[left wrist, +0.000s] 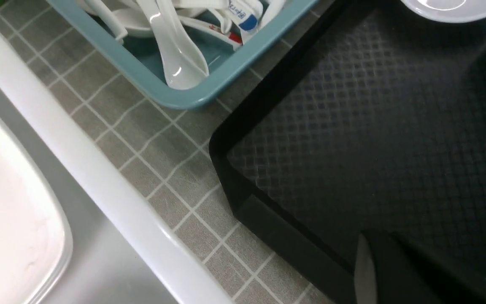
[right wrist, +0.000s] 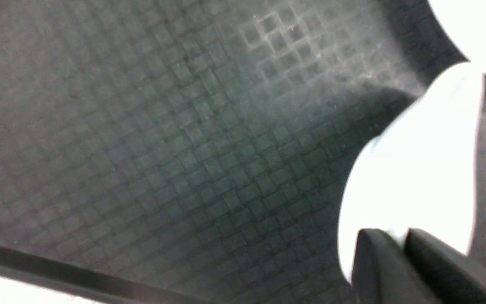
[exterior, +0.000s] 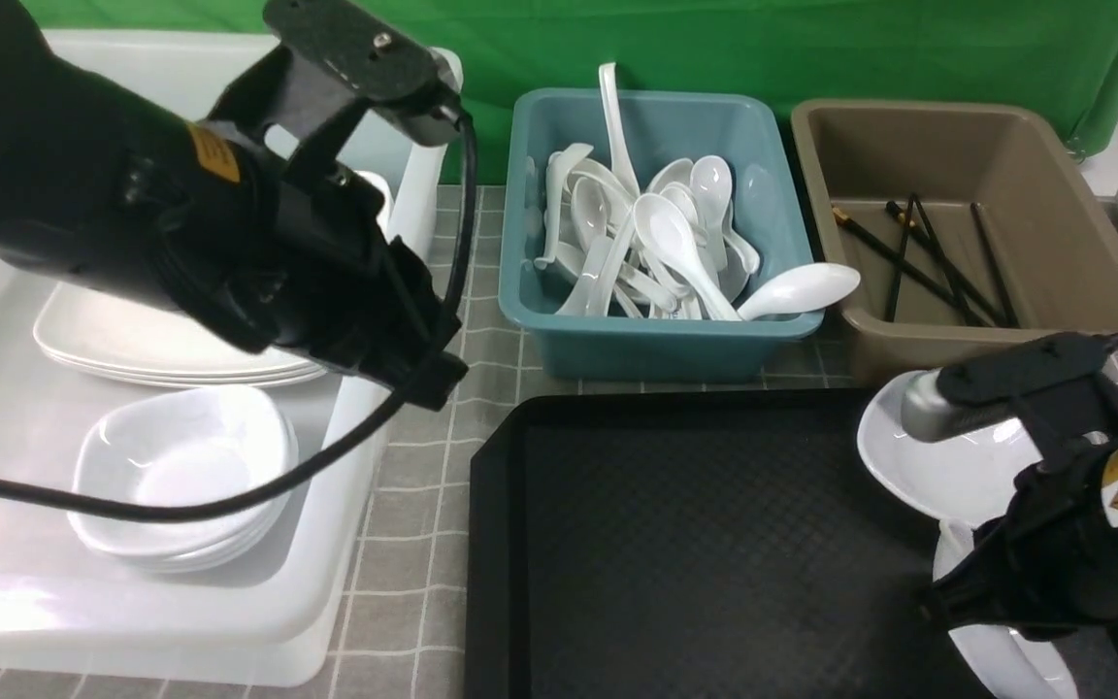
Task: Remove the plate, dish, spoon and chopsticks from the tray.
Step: Use the right arm to put the small plate into the large storage box on the left
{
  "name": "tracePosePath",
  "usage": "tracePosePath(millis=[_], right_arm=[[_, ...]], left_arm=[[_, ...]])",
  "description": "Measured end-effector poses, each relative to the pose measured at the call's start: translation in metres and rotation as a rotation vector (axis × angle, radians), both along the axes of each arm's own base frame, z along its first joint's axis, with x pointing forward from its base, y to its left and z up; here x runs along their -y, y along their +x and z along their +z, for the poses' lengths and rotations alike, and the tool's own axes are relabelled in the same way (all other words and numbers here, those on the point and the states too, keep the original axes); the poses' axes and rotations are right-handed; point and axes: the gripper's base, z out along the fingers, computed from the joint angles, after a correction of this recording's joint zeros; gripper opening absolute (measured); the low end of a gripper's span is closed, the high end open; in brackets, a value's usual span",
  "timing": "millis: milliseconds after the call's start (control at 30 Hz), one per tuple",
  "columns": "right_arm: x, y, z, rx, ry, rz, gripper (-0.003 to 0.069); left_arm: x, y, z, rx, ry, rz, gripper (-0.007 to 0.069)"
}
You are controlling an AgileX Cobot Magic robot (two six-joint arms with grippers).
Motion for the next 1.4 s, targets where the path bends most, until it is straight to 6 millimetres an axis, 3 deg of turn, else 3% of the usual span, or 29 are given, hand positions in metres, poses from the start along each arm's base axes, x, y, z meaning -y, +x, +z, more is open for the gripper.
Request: tracePosePath(millis=[200,433,600,733,767,833,1000,1133,1267,1400], right_arm=[[-0.005,0.002,0.029,0.032,0.055,0.027,0.0063],[-0.026,0.01,0.081,0.158,0.183,0.124,0.0063],[-0.068,0.026,0.121,0.303,0.241,0.282,0.0062],[-0.124,0.043,0.15,0.421,0.283,0.452,0.0062],[-0.132,0.046,0.152,0.433,0.286,0.473,0.0062],[-0.169,0.05,0.158,0.461,0.301,0.562,0.0062],[-0.241,0.053,0.151,0.493,0.318,0.724,0.0062],[-0.286,0.05,0.127,0.481,0.307,0.817,0.0062],[-0.315,0.051,0.093,0.453,0.27,0.89,0.0062],[-0.33,0.056,0.063,0.444,0.228,0.94,0.0075]], left_arm=[[-0.006,0.002,0.003,-0.015,-0.045,0.075,0.0006],[-0.057,0.012,0.015,0.0,-0.08,0.286,0.0006],[-0.094,0.008,0.026,0.007,-0.119,0.431,0.0006],[-0.119,0.002,0.038,0.028,-0.232,0.587,0.0006],[-0.124,0.0,0.04,0.029,-0.255,0.628,0.0006],[-0.14,-0.003,0.044,0.042,-0.286,0.735,0.0006],[-0.177,-0.011,0.044,0.04,-0.244,0.938,0.0006],[-0.192,-0.016,0.042,0.02,-0.24,1.022,0.0006],[-0.195,-0.016,0.041,0.02,-0.239,1.036,0.0006],[-0.195,-0.016,0.041,0.023,-0.228,1.026,0.0006]])
